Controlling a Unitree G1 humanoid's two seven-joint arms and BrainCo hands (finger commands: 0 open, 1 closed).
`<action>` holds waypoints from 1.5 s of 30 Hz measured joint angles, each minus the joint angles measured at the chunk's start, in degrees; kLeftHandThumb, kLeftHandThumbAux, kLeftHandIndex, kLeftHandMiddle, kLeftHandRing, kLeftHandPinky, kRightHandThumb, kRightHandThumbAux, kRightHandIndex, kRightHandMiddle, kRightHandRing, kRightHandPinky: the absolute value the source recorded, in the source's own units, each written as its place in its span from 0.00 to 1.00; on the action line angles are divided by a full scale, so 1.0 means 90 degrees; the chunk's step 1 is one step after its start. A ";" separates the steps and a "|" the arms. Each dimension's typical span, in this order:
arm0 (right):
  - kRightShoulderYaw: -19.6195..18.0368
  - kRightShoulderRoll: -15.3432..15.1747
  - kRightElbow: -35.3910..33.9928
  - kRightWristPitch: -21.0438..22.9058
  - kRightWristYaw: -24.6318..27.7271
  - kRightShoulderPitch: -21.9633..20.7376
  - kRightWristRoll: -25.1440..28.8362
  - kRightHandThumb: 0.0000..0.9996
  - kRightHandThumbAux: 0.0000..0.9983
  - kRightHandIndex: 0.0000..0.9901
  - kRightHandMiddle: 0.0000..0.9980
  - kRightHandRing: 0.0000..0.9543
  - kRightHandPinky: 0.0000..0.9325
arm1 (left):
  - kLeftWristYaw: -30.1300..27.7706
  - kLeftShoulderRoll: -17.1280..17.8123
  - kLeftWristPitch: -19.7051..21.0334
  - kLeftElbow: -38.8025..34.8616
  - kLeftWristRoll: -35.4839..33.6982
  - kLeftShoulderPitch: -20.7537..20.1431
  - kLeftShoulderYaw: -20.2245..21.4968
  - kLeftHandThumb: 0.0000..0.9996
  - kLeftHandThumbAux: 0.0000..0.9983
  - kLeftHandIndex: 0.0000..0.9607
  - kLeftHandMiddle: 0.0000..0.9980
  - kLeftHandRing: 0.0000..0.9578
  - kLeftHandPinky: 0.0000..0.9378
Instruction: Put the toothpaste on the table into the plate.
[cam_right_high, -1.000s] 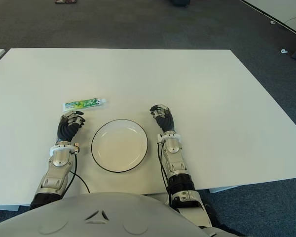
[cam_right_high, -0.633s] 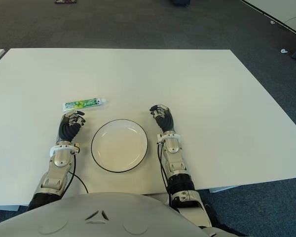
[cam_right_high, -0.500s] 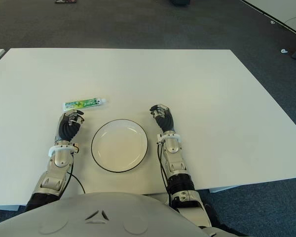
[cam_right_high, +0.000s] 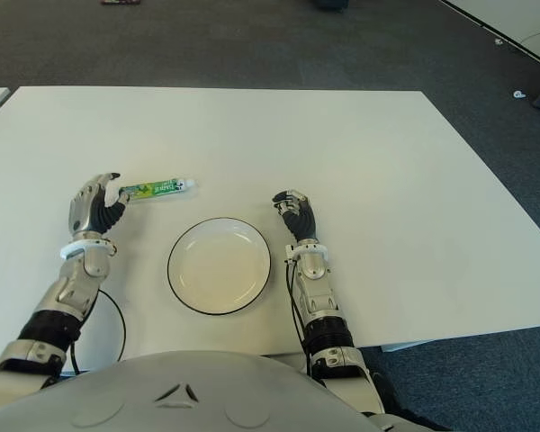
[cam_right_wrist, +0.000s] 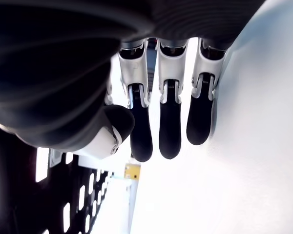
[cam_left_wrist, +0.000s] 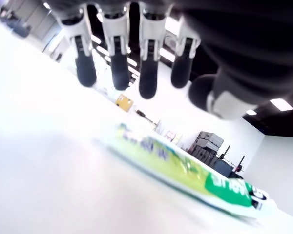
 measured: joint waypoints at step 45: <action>0.0029 0.0077 -0.0247 0.0058 -0.0135 0.0157 -0.0011 0.72 0.73 0.43 0.46 0.45 0.46 | -0.1515 0.1580 -0.1205 0.2786 0.1143 -0.3109 -0.2647 0.50 0.19 0.00 0.00 0.00 0.00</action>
